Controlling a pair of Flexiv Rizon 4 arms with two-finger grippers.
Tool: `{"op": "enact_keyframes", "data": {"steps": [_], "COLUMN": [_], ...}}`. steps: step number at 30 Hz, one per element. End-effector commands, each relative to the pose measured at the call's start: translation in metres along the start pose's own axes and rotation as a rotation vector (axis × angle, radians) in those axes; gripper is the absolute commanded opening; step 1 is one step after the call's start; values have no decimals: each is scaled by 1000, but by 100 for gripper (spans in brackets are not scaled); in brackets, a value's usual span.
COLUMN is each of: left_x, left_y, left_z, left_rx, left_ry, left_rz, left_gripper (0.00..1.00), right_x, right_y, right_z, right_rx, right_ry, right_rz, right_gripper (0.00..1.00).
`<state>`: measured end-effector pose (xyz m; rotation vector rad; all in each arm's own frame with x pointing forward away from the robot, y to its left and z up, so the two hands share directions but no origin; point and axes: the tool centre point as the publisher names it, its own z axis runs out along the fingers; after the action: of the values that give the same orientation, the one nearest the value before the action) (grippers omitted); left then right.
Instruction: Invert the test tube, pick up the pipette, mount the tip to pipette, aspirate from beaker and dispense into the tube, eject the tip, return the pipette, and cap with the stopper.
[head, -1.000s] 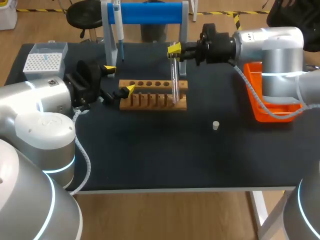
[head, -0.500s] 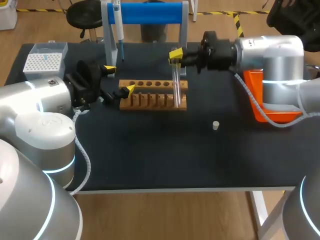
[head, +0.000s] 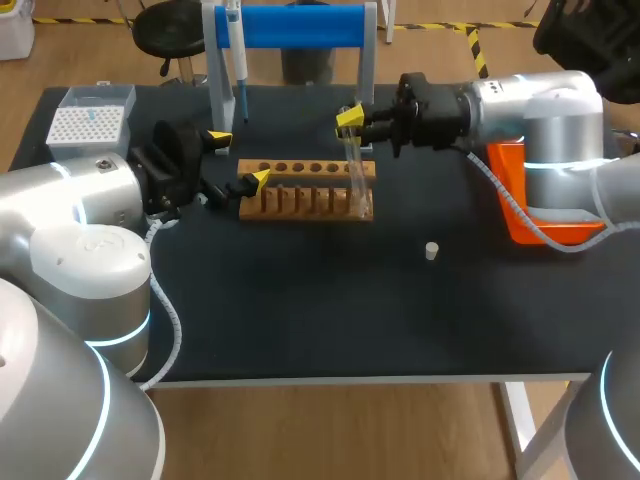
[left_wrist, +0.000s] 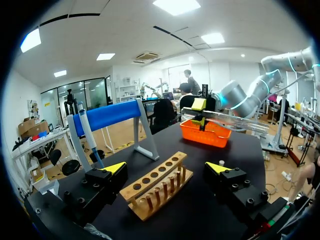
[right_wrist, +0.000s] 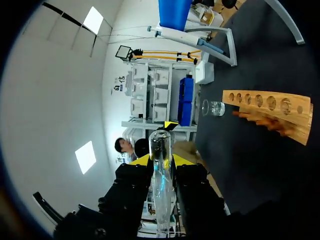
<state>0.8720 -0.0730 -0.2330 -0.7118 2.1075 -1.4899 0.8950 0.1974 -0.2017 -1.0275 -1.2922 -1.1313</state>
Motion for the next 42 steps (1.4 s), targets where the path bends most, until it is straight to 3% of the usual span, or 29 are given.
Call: {"op": "enact_keyframes", "data": {"steps": [1, 42], "left_x": [-1, -1], "left_y": [3, 3], "left_z": [-1, -1], "left_rx": [9, 9], "left_ry": [3, 3], "left_rz": [2, 2], "left_gripper": [100, 100], "right_x": [-2, -3], "right_y": [3, 3], "right_z": [0, -2], "right_rx": [6, -19], "right_ry": [-6, -20], "right_rz": [4, 21], "right_gripper": [0, 0]}}
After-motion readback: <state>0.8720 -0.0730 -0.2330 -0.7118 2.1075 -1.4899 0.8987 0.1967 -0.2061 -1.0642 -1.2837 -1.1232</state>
